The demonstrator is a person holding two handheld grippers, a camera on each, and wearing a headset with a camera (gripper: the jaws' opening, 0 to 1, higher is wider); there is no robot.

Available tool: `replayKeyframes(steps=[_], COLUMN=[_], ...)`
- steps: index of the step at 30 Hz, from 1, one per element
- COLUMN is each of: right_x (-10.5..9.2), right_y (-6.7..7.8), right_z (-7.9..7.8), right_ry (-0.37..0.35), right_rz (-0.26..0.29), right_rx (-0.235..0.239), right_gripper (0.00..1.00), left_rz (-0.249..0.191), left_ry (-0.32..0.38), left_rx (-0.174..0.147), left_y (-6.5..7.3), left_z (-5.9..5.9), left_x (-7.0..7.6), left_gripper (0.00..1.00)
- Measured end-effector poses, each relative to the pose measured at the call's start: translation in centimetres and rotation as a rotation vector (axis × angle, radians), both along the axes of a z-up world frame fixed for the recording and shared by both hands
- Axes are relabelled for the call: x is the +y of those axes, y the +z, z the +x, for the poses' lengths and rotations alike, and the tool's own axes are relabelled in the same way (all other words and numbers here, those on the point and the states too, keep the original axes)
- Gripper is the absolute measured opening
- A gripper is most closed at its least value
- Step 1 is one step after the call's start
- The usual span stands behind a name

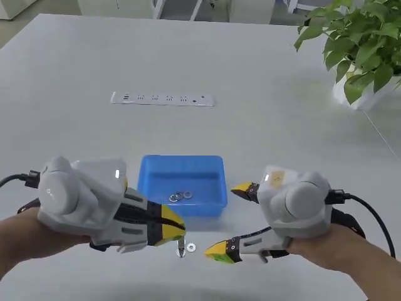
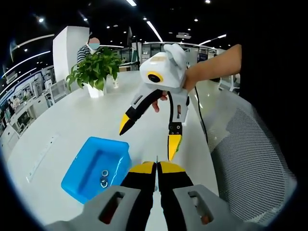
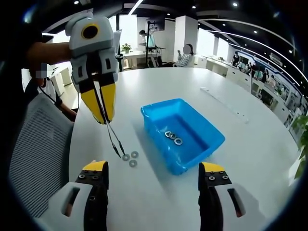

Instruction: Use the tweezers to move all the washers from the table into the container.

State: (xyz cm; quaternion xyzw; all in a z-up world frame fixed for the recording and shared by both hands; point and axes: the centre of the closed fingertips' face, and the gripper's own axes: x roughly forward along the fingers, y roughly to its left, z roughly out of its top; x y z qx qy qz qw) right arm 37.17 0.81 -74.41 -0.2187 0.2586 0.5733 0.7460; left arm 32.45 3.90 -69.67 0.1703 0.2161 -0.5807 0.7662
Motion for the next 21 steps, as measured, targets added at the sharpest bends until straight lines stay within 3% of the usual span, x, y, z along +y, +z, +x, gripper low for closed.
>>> replayKeyframes(steps=[21], right_x=[0.48], right_y=[-0.20], right_z=[-0.44], right_ry=[0.033], right_rz=[0.003], right_rx=[-0.012], right_gripper=[0.73], left_rz=[-0.011], left_ry=[0.001], left_rx=[0.001], left_y=[-0.55], left_z=[-0.10], left_x=[0.07], left_gripper=[0.05])
